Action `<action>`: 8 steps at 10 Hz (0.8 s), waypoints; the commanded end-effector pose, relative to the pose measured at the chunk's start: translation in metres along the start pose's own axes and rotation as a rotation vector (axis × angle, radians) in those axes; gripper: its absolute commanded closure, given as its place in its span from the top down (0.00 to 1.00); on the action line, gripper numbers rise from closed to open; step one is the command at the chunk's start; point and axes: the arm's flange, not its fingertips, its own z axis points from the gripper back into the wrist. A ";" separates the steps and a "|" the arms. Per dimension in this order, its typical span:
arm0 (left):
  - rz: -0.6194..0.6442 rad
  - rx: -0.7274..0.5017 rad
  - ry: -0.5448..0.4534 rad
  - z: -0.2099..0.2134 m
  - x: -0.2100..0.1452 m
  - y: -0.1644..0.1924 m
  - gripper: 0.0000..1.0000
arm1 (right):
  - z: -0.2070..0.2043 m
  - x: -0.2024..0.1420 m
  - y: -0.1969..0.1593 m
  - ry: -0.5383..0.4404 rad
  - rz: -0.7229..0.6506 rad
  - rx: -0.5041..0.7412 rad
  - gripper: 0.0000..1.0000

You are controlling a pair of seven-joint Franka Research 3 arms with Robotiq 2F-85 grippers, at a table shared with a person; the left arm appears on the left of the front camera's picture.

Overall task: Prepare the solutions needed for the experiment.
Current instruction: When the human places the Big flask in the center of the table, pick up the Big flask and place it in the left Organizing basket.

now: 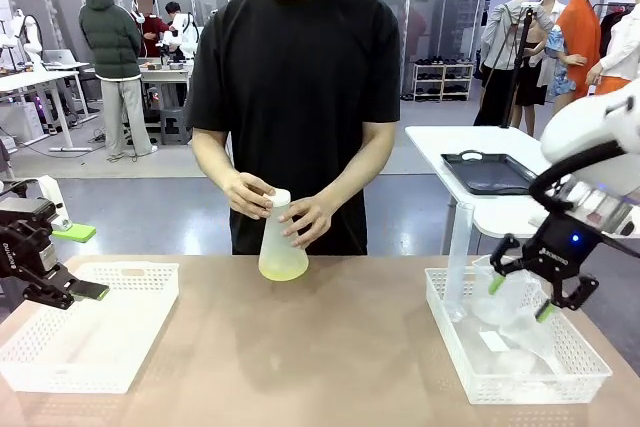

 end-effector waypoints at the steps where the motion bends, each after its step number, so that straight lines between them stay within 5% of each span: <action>1: -0.008 -0.006 0.009 0.002 -0.002 -0.001 1.00 | 0.037 -0.058 0.000 -0.052 0.094 0.249 0.85; 5: -0.008 -0.006 0.009 0.002 -0.002 -0.001 1.00 | 0.082 -0.127 0.011 0.070 0.324 0.733 0.85; 8: -0.008 -0.006 0.009 0.002 -0.002 -0.001 1.00 | 0.086 -0.147 0.016 0.125 0.377 0.838 0.85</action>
